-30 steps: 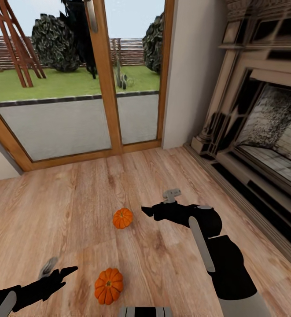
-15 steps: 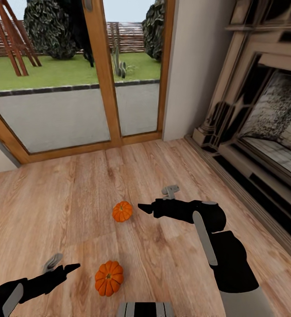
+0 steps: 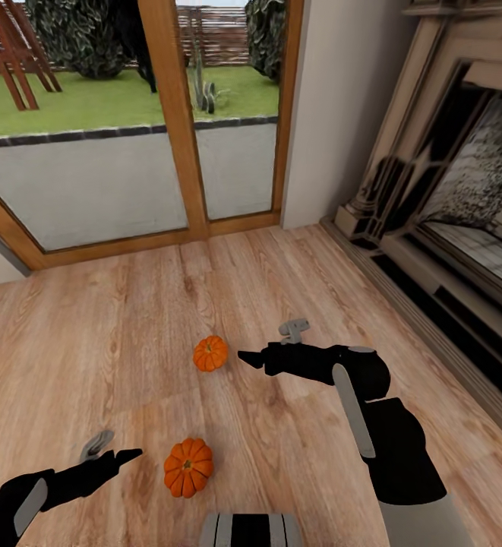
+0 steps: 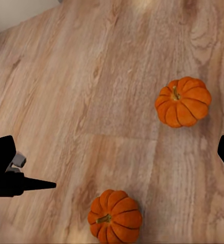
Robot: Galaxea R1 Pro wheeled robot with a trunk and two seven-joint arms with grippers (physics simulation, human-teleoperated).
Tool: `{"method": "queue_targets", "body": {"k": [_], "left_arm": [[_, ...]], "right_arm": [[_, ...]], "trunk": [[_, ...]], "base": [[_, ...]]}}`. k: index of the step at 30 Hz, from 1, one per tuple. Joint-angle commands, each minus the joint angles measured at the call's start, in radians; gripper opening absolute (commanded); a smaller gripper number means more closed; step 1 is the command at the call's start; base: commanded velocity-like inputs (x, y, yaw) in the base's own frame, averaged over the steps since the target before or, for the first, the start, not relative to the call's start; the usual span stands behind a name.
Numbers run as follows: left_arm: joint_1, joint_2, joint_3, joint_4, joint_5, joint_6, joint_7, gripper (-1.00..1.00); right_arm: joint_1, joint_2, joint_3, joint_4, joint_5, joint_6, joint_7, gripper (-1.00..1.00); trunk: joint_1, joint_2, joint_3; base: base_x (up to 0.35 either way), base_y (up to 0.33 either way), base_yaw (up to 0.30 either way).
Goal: Place each of the two pumpkins and all three candles from the living room inside a cabinet in the living room (use any cabinet), then make sure every cabinet is closed, and position the cauldron so it is next to a table in the living room.
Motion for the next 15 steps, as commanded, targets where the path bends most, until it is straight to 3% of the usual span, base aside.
{"method": "queue_targets", "body": {"k": [1,9,12,15], "left_arm": [[-0.002,0.0,0.003,0.0,0.003,0.007,-0.002,1.0],[-0.01,0.003,0.003,0.001,0.001,0.007,-0.005,1.0],[-0.049,0.005,-0.001,0.001,-0.001,0.014,-0.018,1.0],[-0.08,0.006,-0.038,0.001,-0.013,0.017,-0.061,1.0]], "right_arm": [[-0.001,0.0,-0.001,-0.001,-0.007,0.006,-0.003,1.0],[-0.005,-0.008,-0.001,-0.001,-0.007,0.003,-0.003,1.0],[-0.007,-0.013,-0.003,-0.001,-0.007,0.001,-0.003,1.0],[-0.01,-0.014,-0.006,-0.001,-0.007,-0.006,-0.002,1.0]], "trunk": [[0.0,-0.001,-0.005],[0.004,-0.002,-0.036],[0.005,-0.003,-0.047],[0.007,-0.004,-0.059]], "base": [[0.0,0.0,0.0],[0.0,0.0,0.0],[0.0,0.0,0.0],[0.0,0.0,0.0]]}}
